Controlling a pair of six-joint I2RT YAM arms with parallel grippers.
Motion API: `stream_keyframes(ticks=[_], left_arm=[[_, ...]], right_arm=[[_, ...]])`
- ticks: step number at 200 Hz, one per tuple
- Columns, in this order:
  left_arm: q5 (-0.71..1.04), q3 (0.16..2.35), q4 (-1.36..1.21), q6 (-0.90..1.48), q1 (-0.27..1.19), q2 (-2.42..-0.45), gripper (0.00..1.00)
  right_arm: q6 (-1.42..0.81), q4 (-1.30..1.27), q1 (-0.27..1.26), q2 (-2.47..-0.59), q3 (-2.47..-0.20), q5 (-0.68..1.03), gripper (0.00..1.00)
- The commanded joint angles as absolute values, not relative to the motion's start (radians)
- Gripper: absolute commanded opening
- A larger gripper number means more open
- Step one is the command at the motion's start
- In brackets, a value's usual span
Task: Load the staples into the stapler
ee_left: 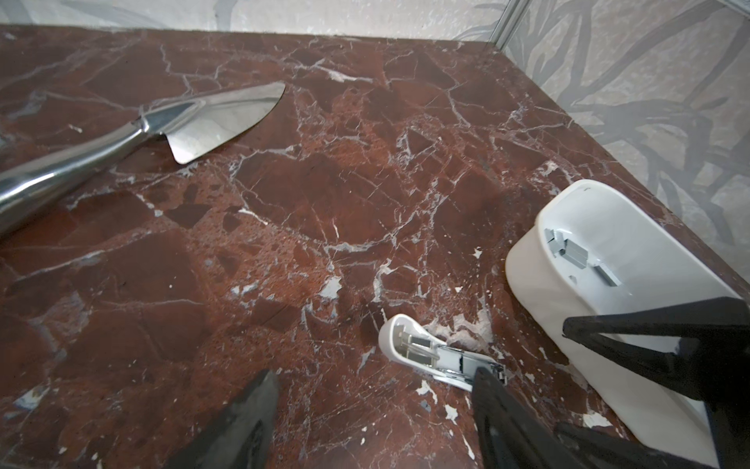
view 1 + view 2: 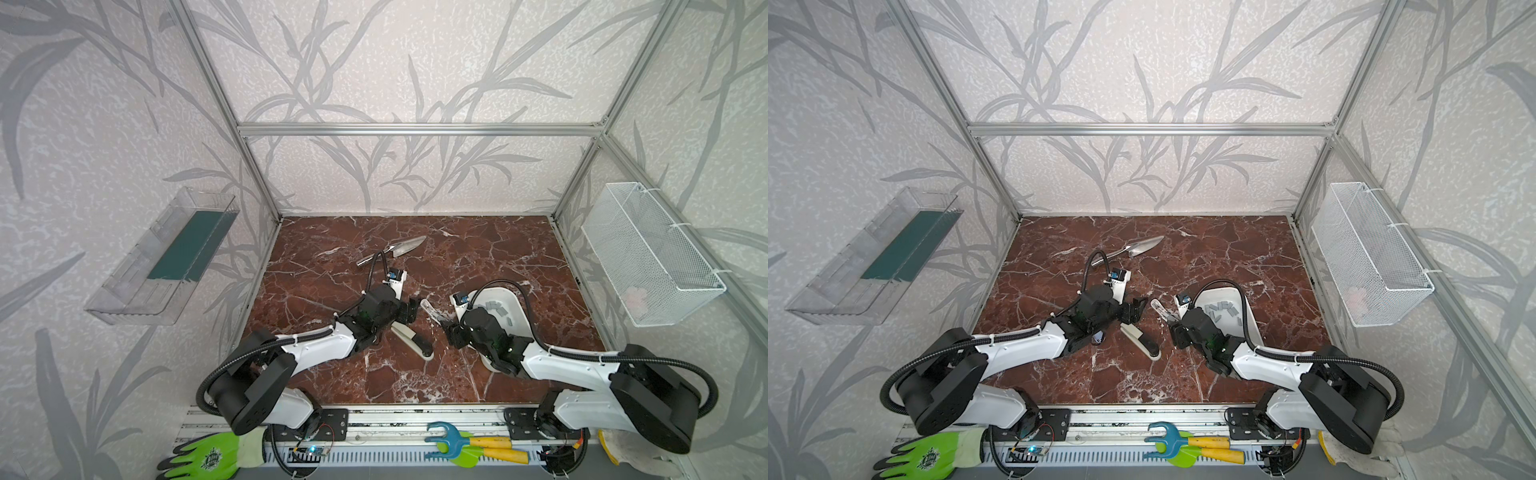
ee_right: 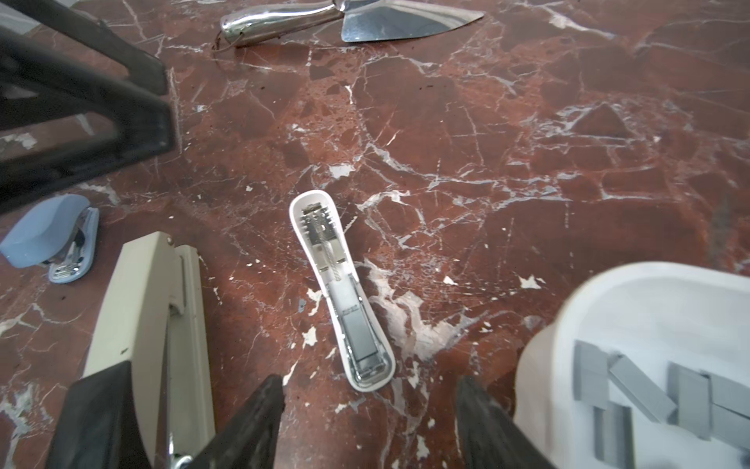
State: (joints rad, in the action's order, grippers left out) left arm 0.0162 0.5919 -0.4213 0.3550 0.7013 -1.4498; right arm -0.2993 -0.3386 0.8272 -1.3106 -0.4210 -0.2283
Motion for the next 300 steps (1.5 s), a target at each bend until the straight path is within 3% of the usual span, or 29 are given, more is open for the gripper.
stream_keyframes(ticks=[1,73,113,174,220,300], left_arm=[[0.070,0.642,-0.423,0.400,0.686,-1.497,0.77],[0.120,0.706,-0.417,0.411,0.679,-1.596,0.78],[0.141,0.726,-0.423,0.420,0.677,-1.635,0.78],[0.158,0.738,-0.443,0.425,0.677,-1.682,0.78],[0.164,0.743,-0.452,0.431,0.675,-1.700,0.78],[0.203,0.756,-0.498,0.441,0.676,-1.742,0.79]], right_arm=[[-0.284,-0.310,0.821,-1.387,-0.449,-0.185,0.68],[-0.283,-0.284,0.820,-1.528,-0.514,-0.191,0.66],[-0.286,-0.301,0.819,-1.560,-0.509,-0.192,0.52],[-0.268,-0.319,0.816,-1.634,-0.530,-0.233,0.57],[-0.288,-0.370,0.816,-1.661,-0.513,-0.167,0.41],[-0.344,-0.456,0.834,-1.646,-0.424,-0.118,0.44]])
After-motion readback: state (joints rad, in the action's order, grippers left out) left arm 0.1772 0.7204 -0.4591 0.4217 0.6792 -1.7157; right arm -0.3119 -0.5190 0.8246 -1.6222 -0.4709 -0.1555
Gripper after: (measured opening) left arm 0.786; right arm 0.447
